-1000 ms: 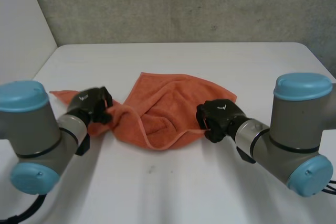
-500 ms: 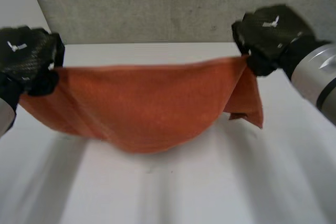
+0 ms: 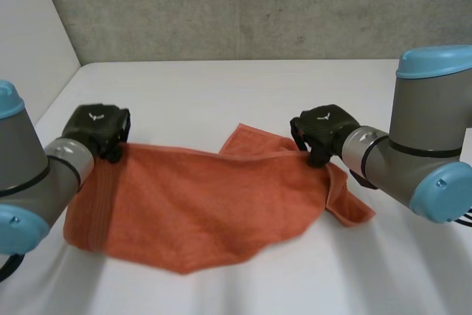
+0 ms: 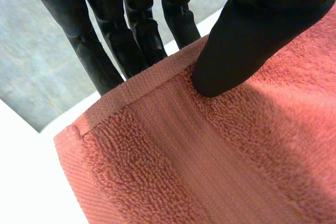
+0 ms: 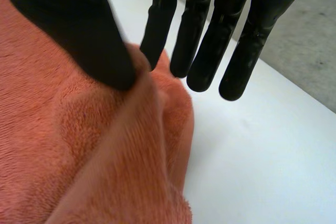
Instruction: Fold the laundry
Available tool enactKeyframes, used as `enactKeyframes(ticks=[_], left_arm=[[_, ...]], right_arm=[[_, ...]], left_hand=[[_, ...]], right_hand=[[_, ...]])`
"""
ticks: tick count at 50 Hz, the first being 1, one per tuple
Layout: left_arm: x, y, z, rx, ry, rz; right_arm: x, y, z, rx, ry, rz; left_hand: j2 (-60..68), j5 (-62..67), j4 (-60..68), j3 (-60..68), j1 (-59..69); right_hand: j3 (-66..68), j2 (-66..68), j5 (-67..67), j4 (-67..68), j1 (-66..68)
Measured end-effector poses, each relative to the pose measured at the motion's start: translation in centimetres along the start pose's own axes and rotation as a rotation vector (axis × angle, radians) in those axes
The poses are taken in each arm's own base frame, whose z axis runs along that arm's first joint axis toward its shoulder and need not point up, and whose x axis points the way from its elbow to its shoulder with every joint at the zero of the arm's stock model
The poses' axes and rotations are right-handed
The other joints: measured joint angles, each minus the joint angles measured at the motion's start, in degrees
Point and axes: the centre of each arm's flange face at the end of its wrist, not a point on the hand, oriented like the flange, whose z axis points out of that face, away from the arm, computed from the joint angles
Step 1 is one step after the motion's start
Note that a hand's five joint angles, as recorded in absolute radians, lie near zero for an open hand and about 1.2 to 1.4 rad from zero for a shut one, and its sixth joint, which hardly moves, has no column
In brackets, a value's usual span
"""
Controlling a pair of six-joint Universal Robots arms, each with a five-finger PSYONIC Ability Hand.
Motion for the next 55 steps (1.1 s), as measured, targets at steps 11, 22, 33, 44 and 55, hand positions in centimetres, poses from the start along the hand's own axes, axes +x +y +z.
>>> enactKeyframes(ticks=[11,22,33,44,55], left_arm=[[-0.7,-1.0,-0.3,0.042,-0.055,-0.007],[-0.5,-0.4,-0.9,0.032,-0.050,-0.008],[-0.7,-0.2,-0.8,0.028,-0.057,-0.011],[-0.8,-0.1,-0.8,0.023,-0.057,-0.012],[-0.9,0.0,-0.7,0.027,-0.060,-0.012]], right_arm=[[5.9,0.4,-2.6,0.069,0.137,0.400],[5.8,3.8,-6.2,0.009,0.170,0.501],[3.7,7.5,-8.3,-0.011,0.190,0.504],[2.9,10.0,-6.9,-0.045,0.190,0.493],[2.8,11.2,-5.0,-0.065,0.212,0.443]], left_hand=[[0.0,0.0,0.0,0.0,0.0],[0.0,0.0,0.0,0.0,0.0],[0.0,0.0,0.0,0.0,0.0],[0.0,0.0,0.0,0.0,0.0],[0.0,0.0,0.0,0.0,0.0]], right_hand=[[-43.3,-42.2,-42.9,-43.9,-34.5],[-46.1,-43.5,-46.3,-47.1,-37.3],[-41.0,-43.3,-40.6,-40.9,-33.3],[-39.8,-40.8,-39.7,-39.9,-32.4],[-37.5,-36.6,-37.8,-37.6,-30.5]])
